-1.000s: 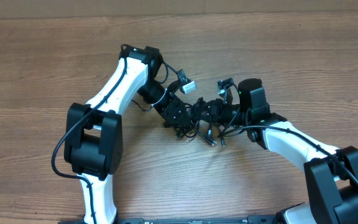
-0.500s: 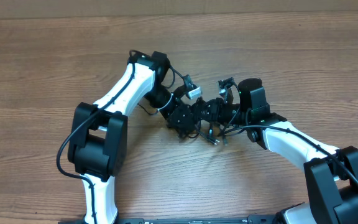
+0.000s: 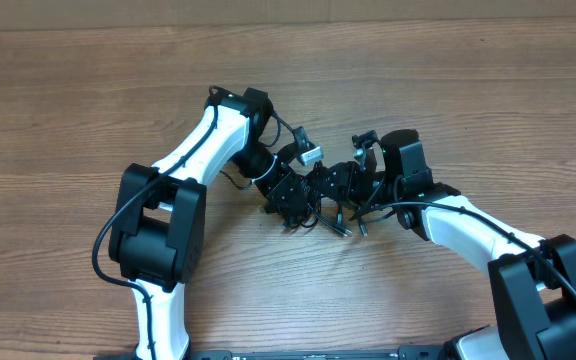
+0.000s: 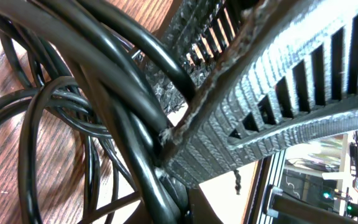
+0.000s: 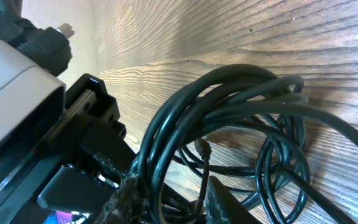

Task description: Untangle cables

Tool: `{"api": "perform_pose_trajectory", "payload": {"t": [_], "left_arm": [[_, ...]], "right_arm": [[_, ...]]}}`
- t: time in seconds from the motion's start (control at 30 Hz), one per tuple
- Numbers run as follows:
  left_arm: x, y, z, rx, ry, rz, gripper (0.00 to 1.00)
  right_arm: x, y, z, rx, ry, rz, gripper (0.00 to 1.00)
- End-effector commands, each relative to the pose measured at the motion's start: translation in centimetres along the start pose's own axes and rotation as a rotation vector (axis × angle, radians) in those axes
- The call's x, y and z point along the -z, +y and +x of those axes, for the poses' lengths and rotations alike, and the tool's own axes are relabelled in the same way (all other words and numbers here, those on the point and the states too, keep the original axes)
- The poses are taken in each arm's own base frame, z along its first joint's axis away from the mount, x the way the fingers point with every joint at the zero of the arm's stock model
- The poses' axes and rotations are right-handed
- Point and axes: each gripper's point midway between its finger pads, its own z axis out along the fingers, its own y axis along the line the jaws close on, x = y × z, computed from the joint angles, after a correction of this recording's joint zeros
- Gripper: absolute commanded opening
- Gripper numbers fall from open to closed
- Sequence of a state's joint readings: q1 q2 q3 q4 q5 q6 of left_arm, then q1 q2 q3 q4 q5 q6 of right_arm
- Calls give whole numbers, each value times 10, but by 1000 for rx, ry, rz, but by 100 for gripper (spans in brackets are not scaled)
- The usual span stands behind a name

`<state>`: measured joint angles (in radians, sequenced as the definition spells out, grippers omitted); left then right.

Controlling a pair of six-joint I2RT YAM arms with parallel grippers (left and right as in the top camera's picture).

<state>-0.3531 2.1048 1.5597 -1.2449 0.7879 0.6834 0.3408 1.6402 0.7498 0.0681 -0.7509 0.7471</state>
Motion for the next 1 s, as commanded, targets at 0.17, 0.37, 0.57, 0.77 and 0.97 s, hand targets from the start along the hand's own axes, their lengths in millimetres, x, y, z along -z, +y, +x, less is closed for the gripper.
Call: {"api": "perform_pose_trajectory", "payload": {"t": [0.17, 0.37, 0.57, 0.77, 0.97], "left_arm": [[1, -3, -1, -18, -9, 13, 4], [1, -5, -3, -18, -21, 27, 4], [1, -8, -5, -26, -36, 43, 4], [1, -9, -5, -24, -37, 46, 4], [1, -8, -5, -24, -35, 43, 4]], "right_arm": [[0, -4, 0, 7, -4, 21, 20], [0, -5, 1, 5, -2, 24, 13], [1, -15, 0, -15, -16, 72, 13], [2, -26, 2, -42, -21, 123, 6], [4, -38, 0, 4, -40, 184, 4]]}}
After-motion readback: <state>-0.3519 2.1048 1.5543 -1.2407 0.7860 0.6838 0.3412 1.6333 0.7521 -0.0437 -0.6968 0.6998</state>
